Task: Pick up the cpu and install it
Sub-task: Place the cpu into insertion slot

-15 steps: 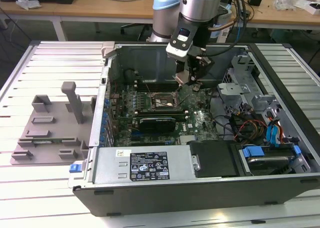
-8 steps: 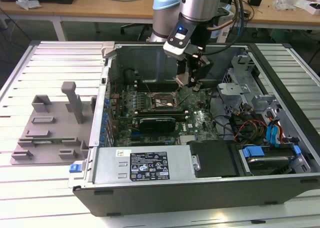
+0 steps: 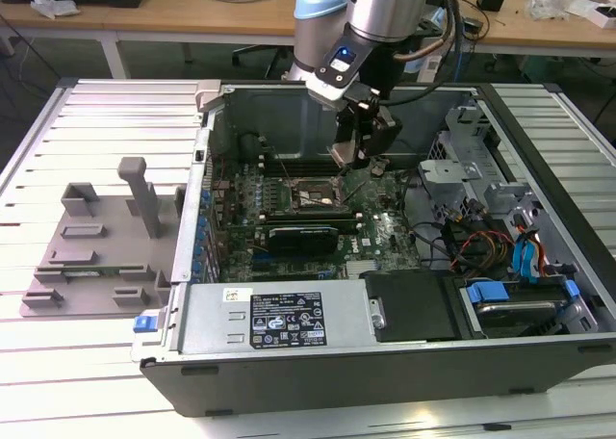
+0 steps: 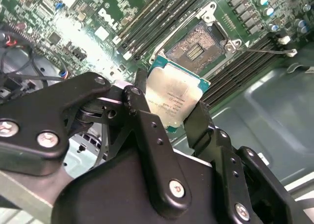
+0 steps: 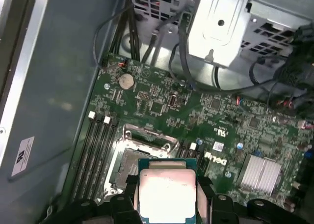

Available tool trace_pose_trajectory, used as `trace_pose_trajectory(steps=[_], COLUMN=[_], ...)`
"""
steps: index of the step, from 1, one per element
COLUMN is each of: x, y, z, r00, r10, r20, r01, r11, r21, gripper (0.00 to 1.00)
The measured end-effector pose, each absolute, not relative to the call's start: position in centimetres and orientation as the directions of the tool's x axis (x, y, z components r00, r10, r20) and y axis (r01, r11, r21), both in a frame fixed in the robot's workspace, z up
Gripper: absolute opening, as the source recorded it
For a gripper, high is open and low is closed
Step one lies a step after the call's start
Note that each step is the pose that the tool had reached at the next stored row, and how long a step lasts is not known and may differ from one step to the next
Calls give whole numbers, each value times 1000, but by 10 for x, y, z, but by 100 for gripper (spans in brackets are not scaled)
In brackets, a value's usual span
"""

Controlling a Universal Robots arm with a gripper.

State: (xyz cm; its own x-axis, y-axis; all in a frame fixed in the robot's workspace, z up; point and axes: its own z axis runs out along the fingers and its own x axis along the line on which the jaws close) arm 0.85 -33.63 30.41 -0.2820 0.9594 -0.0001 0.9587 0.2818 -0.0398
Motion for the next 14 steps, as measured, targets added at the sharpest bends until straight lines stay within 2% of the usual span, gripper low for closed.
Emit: trace_pose_trajectory(steps=[14], x=[9], y=[-336], z=[303], r00=[-72], r10=[997], r20=[-6], r01=[997], r11=[72], r21=[-41], gripper=[55])
